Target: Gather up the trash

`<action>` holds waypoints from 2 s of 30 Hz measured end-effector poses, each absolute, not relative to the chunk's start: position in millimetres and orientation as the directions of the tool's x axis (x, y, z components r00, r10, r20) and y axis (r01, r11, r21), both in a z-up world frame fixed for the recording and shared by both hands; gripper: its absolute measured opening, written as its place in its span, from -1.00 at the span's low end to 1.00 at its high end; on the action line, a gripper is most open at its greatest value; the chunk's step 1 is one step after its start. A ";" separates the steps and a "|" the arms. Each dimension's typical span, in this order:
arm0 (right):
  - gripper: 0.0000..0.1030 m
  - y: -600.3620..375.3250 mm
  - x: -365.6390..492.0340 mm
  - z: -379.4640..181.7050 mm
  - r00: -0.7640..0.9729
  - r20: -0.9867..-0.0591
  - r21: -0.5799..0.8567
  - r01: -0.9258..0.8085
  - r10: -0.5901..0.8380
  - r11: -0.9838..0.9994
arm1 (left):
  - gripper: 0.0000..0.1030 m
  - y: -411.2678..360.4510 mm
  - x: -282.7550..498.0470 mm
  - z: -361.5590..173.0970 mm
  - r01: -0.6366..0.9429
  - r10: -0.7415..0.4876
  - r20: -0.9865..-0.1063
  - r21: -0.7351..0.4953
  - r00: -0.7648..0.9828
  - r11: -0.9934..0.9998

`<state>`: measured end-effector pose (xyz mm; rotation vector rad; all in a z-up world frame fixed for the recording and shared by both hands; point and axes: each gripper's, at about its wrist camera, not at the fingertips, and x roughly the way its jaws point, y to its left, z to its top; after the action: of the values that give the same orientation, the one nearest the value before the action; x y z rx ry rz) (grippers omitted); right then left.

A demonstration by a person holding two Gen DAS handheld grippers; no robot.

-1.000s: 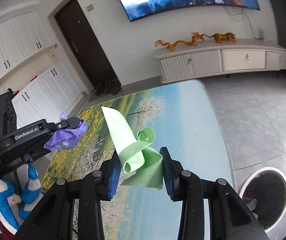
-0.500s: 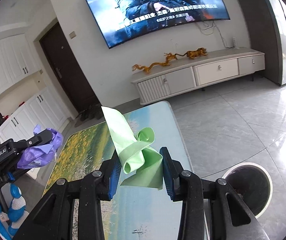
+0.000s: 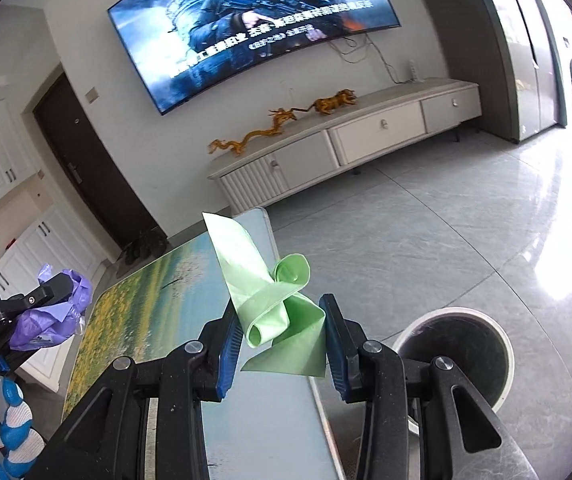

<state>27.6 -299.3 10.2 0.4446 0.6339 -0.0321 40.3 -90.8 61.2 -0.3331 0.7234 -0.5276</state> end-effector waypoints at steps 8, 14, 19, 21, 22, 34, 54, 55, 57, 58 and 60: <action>-0.31 -349.4 23.2 -29.2 0.770 -0.637 0.409 0.288 0.045 0.866 | -0.32 -166.0 61.5 25.8 0.410 -0.579 -0.634 -0.412 0.512 0.814; -0.30 -386.0 23.8 -68.7 0.727 -0.687 0.425 0.378 0.021 0.823 | -0.32 -225.4 80.7 -4.2 0.460 -0.587 -0.691 -0.395 0.421 0.795; -0.29 -410.7 25.3 -99.3 0.685 -0.729 0.424 0.439 0.010 0.792 | -0.31 -272.8 94.9 -31.7 0.494 -0.588 -0.730 -0.391 0.347 0.777; -0.26 -419.6 26.6 -111.8 0.667 -0.745 0.423 0.459 0.012 0.782 | -0.31 -292.2 98.3 -43.3 0.506 -0.588 -0.746 -0.393 0.313 0.768; -0.23 -423.9 27.7 -117.5 0.658 -0.753 0.421 0.470 0.011 0.776 | -0.31 -302.5 102.9 -48.9 0.513 -0.590 -0.752 -0.398 0.292 0.761; 0.05 -466.2 17.7 -155.8 0.561 -0.826 0.366 0.601 -0.049 0.710 | -0.07 -379.7 114.8 -93.8 0.557 -0.625 -0.773 -0.472 0.111 0.683; 0.18 -425.6 -8.3 -78.8 0.640 -0.761 0.349 0.545 -0.109 0.762 | 0.08 -303.6 81.6 -39.8 0.571 -0.580 -0.755 -0.341 0.307 0.747; 0.19 -420.0 -7.3 -74.0 0.647 -0.755 0.349 0.531 -0.103 0.772 | 0.08 -292.7 76.5 -32.6 0.569 -0.568 -0.747 -0.315 0.345 0.760; 0.21 -403.4 -2.9 -61.5 0.668 -0.739 0.350 0.491 -0.087 0.798 | 0.09 -267.4 67.5 -19.7 0.545 -0.531 -0.732 -0.260 0.428 0.797; 0.23 -393.2 -0.3 -55.9 0.676 -0.733 0.345 0.469 -0.079 0.813 | 0.09 -251.6 63.5 -13.0 0.526 -0.522 -0.720 -0.254 0.458 0.812; 0.24 -371.4 5.2 -44.4 0.692 -0.720 0.337 0.420 -0.057 0.843 | 0.09 -221.6 57.6 -0.9 0.476 -0.489 -0.702 -0.239 0.517 0.846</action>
<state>5.2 -371.4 -44.4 0.5119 0.7665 -0.2799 57.6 -221.6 -0.9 -0.0170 0.8481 -0.5794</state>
